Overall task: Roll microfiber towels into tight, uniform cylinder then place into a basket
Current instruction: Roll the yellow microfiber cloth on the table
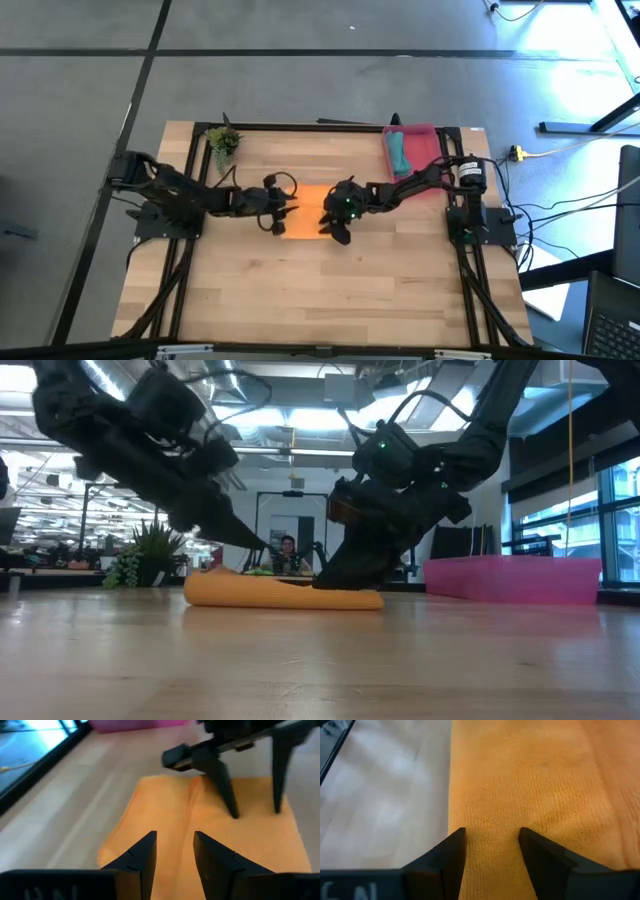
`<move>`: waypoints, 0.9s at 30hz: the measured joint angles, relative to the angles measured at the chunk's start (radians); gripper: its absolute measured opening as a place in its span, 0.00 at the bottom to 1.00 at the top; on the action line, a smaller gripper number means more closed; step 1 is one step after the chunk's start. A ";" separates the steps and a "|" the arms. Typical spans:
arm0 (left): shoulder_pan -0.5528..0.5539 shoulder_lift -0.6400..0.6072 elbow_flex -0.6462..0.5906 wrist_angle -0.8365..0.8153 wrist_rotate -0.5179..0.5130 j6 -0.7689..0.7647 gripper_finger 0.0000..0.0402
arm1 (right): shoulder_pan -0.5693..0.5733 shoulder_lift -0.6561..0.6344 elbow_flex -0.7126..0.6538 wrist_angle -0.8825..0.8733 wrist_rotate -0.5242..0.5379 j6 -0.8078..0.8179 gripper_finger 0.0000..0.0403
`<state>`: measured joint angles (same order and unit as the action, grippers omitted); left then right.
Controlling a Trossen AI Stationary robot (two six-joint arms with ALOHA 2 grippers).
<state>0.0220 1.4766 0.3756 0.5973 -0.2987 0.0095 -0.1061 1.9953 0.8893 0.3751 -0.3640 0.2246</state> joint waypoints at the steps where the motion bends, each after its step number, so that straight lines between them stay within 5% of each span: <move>1: -0.020 -0.019 0.000 -0.027 0.003 0.000 0.30 | 0.008 0.000 0.000 0.003 -0.001 -0.001 0.47; 15: -0.327 -0.144 0.000 -0.205 -0.017 -0.183 0.30 | 0.045 -0.127 -0.006 -0.080 0.062 -0.147 0.47; 27: -0.477 -0.144 0.000 -0.209 -0.160 -0.288 0.30 | 0.263 -0.222 -0.005 -0.200 0.386 -0.404 0.47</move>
<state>-0.4549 1.3327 0.3756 0.3884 -0.4590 -0.2787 0.1566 1.7733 0.8845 0.1747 0.0221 -0.1792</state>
